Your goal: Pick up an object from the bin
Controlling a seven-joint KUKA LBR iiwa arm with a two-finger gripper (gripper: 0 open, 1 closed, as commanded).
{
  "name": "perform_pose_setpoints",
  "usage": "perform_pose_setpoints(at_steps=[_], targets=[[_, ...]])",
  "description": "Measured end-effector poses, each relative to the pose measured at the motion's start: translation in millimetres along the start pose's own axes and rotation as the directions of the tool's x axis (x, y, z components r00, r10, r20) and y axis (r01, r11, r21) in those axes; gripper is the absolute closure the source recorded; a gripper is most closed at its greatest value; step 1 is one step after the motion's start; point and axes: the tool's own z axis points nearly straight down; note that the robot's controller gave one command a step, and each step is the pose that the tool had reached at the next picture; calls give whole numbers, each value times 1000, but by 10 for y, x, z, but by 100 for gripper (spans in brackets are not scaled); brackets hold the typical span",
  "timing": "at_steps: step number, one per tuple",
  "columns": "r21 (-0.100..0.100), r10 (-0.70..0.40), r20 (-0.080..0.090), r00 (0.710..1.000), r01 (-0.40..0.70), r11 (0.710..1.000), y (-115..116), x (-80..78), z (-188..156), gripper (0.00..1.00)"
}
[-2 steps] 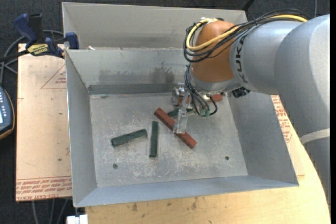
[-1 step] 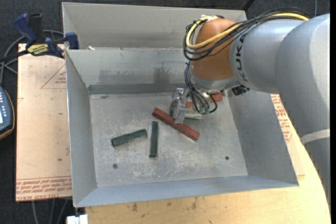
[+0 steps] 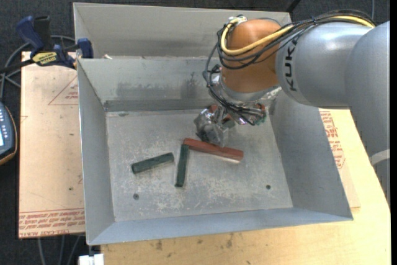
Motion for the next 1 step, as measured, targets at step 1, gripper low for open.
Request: perform_pose_setpoints(at_steps=[1], targets=[[-12, -395, -3, 919, 395, 919, -49, 152, 19, 100]])
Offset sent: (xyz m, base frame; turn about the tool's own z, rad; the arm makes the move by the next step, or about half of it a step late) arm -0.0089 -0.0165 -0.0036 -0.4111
